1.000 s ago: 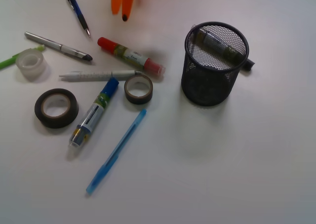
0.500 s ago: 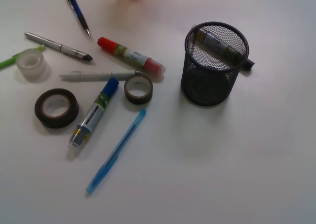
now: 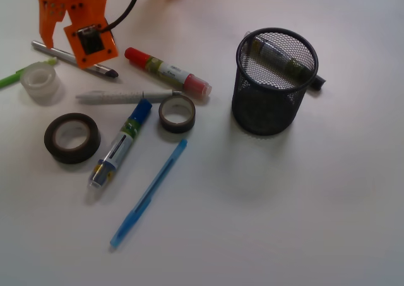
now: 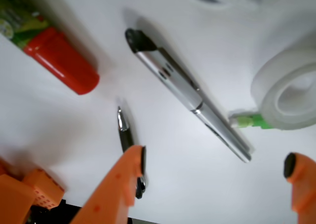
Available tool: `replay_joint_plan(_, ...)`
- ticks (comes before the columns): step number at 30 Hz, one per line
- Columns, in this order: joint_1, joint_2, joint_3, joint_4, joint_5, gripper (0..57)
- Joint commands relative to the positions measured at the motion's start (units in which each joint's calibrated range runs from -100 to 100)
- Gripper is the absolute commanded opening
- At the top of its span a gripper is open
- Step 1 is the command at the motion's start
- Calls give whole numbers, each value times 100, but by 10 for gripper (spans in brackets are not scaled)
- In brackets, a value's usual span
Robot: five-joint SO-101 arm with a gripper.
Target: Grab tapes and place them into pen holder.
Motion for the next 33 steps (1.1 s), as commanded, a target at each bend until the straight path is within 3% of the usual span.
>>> replay_joint_plan(1,226,613,-1298,358,-107,313)
replay_joint_plan(7,390,1599,-2113,525,-259,309)
replay_joint_plan(15,-28,1930,-2856,630,-254,311)
replay_joint_plan(33,84,2508,-2919,577,-259,310)
